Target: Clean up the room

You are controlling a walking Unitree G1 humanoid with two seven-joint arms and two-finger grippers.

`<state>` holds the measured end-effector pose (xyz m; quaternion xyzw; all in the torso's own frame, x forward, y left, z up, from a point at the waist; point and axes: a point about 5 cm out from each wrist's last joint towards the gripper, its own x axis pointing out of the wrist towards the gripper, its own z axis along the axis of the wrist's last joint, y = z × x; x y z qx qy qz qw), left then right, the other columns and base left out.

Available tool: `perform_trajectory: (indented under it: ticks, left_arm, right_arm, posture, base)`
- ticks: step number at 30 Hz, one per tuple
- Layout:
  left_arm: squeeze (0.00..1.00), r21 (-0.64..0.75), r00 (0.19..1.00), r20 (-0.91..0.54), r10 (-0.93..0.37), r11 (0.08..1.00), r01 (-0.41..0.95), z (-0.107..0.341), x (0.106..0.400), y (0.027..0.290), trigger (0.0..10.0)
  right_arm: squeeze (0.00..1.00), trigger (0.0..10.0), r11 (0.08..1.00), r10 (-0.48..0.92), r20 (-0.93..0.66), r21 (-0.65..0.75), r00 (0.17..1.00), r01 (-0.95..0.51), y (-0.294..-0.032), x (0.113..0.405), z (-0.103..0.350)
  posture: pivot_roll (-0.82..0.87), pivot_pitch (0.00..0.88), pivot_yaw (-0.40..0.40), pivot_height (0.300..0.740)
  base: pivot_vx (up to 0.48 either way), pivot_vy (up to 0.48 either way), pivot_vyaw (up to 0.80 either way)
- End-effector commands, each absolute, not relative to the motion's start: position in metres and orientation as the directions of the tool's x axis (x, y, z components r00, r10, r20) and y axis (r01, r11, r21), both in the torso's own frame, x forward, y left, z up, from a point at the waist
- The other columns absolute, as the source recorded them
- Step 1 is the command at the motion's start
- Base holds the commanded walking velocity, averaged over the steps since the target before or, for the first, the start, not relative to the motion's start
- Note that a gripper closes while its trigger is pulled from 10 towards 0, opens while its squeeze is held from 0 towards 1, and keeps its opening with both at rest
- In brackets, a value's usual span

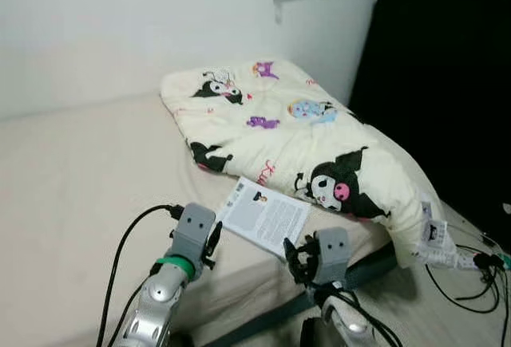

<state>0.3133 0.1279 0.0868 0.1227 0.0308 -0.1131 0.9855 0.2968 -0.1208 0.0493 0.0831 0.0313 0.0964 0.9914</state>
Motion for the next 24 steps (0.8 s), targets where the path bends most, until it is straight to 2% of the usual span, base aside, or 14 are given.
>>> perform_trajectory:
  ticks: [1,3,5,6,7,8,14,15,17,18,21,24]
  left_arm:
    - [0.0,0.248,0.968,-0.095,-0.233,0.936,0.25,0.089,0.316,0.124,10.0]
    - [0.0,0.251,0.967,-0.092,-0.237,0.935,0.253,0.091,0.317,0.124,10.0]
    - [0.0,0.258,0.965,-0.093,-0.246,0.93,0.262,0.092,0.318,0.124,10.0]
    - [0.0,0.258,0.965,-0.093,-0.246,0.93,0.262,0.092,0.318,0.124,10.0]
    - [0.0,0.263,0.964,-0.094,-0.249,0.928,0.265,0.092,0.318,0.124,10.0]
    - [0.0,0.266,0.964,-0.093,-0.25,0.927,0.266,0.094,0.319,0.124,10.0]
    - [0.0,0.263,0.965,-0.089,-0.247,0.929,0.262,0.097,0.32,0.123,10.0]
    - [0.0,0.263,0.964,-0.09,-0.249,0.928,0.264,0.097,0.319,0.123,10.0]
    - [0.0,0.263,0.964,-0.09,-0.249,0.928,0.264,0.097,0.319,0.123,10.0]
    - [0.0,0.265,0.964,-0.091,-0.252,0.927,0.267,0.097,0.318,0.123,10.0]
    - [0.0,0.27,0.961,-0.102,-0.256,0.923,0.274,0.096,0.312,0.126,10.0]
    - [0.0,0.273,0.96,-0.108,-0.257,0.921,0.277,0.095,0.309,0.127,10.0]
  right_arm:
    - [0.0,10.0,0.956,0.138,-0.069,0.269,0.988,-0.115,-0.131,0.293,0.043]
    - [0.0,10.0,0.939,0.118,-0.074,0.333,0.99,-0.087,-0.135,0.292,0.041]
    - [0.04,10.0,0.862,0.118,-0.067,0.503,0.991,-0.069,-0.139,0.289,0.037]
    - [0.04,10.0,0.862,0.118,-0.067,0.503,0.991,-0.069,-0.139,0.289,0.037]
    - [0.92,10.0,0.82,0.126,-0.061,0.568,0.99,-0.07,-0.141,0.288,0.036]
    - [1.0,10.0,0.763,0.139,-0.047,0.642,0.989,-0.077,-0.145,0.287,0.034]
    - [1.0,10.0,0.708,0.206,-0.031,0.694,0.978,-0.127,-0.148,0.285,0.03]
    - [0.84,10.0,0.689,0.245,-0.027,0.708,0.969,-0.154,-0.147,0.285,0.029]
    - [0.84,10.0,0.689,0.245,-0.027,0.708,0.969,-0.154,-0.147,0.285,0.029]
    - [0.0,10.0,0.67,0.277,-0.025,0.722,0.961,-0.174,-0.145,0.284,0.028]
    - [0.0,10.0,0.617,0.369,-0.034,0.757,0.929,-0.217,-0.136,0.285,0.022]
    - [0.0,10.0,0.602,0.408,-0.048,0.765,0.912,-0.229,-0.131,0.286,0.02]
  posture:
    - [-0.11,0.049,0.094,0.575]
    - [-0.1,0.06,0.102,0.575]
    - [-0.1,0.069,0.106,0.575]
    - [-0.1,0.069,0.106,0.575]
    - [-0.1,0.073,0.106,0.575]
    - [-0.1,0.082,0.109,0.575]
    - [-0.09,0.101,0.119,0.575]
    - [-0.08,0.107,0.122,0.575]
    - [-0.08,0.107,0.122,0.575]
    - [-0.08,0.113,0.126,0.575]
    - [-0.05,0.14,0.138,0.575]
    - [-0.04,0.152,0.141,0.575]
  base:
    - [0.0,0.0,0.0]
    - [0.0,0.0,0.0]
    - [0.0,0.0,0.0]
    - [0.0,0.0,0.0]
    - [0.0,0.0,0.0]
    - [0.0,0.0,0.0]
    - [0.0,0.0,0.0]
    - [0.0,0.0,0.0]
    - [0.0,0.0,0.0]
    - [0.0,0.0,0.0]
    - [0.0,0.0,0.0]
    - [0.0,0.0,0.0]
